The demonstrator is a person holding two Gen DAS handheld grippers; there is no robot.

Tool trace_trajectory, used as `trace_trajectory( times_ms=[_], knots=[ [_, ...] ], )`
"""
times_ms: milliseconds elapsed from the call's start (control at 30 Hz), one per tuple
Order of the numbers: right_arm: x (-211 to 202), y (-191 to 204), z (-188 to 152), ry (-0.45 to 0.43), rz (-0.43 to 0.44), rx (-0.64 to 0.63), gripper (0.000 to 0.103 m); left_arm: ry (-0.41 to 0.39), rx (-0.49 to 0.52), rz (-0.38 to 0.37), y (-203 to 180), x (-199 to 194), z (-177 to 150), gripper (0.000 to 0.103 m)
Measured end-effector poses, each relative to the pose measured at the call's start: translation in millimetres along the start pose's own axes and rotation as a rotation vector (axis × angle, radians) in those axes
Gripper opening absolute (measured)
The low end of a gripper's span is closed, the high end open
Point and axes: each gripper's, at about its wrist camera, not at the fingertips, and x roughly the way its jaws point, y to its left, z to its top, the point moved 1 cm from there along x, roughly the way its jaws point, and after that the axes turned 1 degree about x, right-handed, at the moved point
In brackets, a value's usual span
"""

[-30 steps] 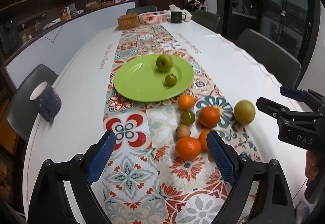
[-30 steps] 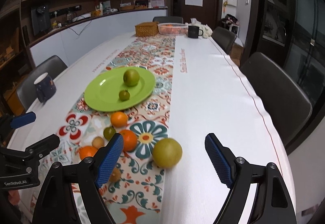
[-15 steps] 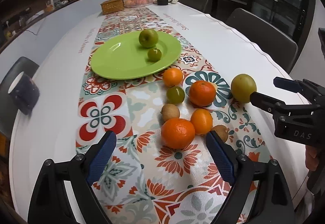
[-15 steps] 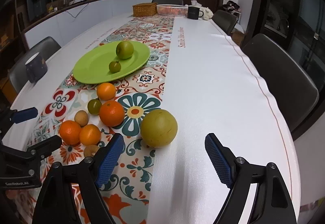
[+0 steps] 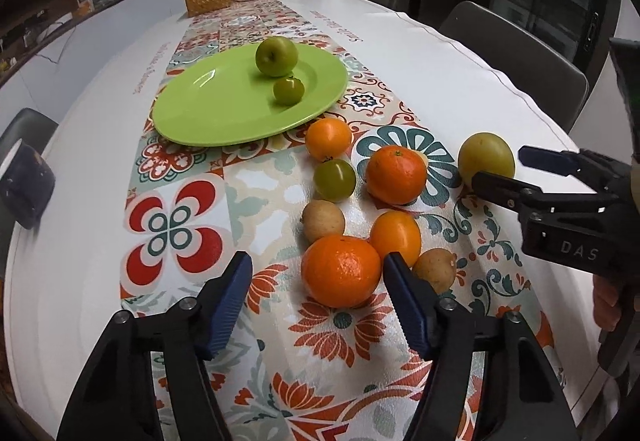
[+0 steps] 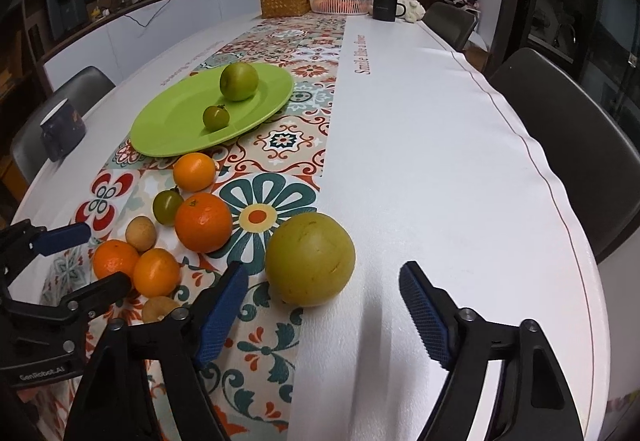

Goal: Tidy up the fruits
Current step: 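Grasp the large yellow pomelo with the right tool while the left tool grasps an orange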

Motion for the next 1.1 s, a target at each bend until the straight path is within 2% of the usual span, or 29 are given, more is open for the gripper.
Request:
trace_trajectory(
  times_ms=[200, 267, 400, 567, 700, 833, 933, 1100],
  knots=[
    [12, 0, 3, 0.024, 0.023, 0.021, 0.067, -0.002, -0.007, -0.028, 0, 0, 1, 0.057],
    [13, 1, 3, 0.030, 0.025, 0.023, 0.063, -0.001, -0.012, -0.049, 0, 0, 2, 0.051],
    [18, 2, 1, 0.047, 0.031, 0.021, 0.050, 0.002, -0.021, -0.074, 0, 2, 2, 0.048],
    [18, 5, 0, 0.047, 0.022, 0.013, 0.049, 0.008, -0.050, -0.114, 4, 6, 1, 0.047],
    [14, 8, -2, 0.049, 0.047, 0.021, 0.049, 0.009, -0.072, -0.152, 7, 9, 2, 0.042],
    [5, 16, -4, 0.037, 0.064, 0.014, 0.049, 0.006, -0.070, -0.151, 6, 9, 1, 0.041],
    [-4, 22, -4, 0.027, 0.076, 0.008, 0.049, -0.005, -0.060, -0.114, 6, 4, 1, 0.041],
    [-21, 30, -3, 0.001, 0.090, -0.005, 0.049, -0.029, -0.060, -0.100, 9, -7, 2, 0.041]
  ],
)
